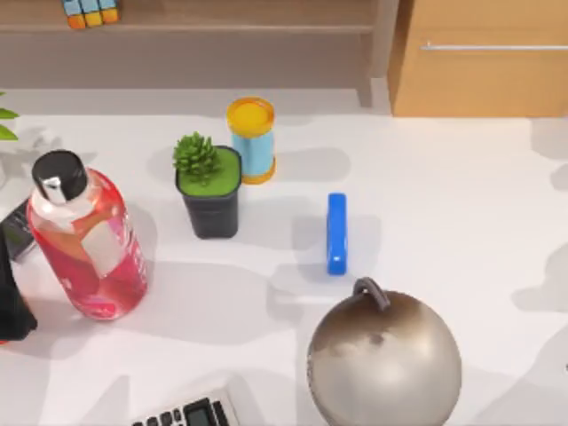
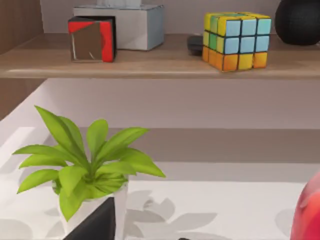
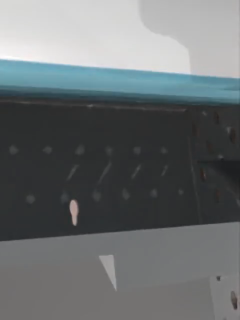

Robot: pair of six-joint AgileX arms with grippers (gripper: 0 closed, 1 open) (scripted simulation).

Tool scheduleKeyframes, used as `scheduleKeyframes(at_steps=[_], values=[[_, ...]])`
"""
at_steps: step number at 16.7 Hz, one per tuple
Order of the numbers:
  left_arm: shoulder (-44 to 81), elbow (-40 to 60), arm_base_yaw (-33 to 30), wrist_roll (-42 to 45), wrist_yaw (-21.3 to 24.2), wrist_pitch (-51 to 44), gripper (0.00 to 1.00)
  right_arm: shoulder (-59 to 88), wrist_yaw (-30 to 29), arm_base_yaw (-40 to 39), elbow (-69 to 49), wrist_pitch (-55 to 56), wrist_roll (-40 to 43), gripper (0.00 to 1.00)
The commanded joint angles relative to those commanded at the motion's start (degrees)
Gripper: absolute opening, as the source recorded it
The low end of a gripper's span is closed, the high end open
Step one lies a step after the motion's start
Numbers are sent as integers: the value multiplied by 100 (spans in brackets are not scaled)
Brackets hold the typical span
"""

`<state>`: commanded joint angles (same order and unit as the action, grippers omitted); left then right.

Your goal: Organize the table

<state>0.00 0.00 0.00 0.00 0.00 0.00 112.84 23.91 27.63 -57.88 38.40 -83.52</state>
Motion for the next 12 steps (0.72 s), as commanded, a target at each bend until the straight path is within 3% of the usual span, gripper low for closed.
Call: scheduleKeyframes(at_steps=[12], values=[[0, 0, 0, 0, 0, 0, 100, -146, 71, 32, 152, 53, 15, 100]])
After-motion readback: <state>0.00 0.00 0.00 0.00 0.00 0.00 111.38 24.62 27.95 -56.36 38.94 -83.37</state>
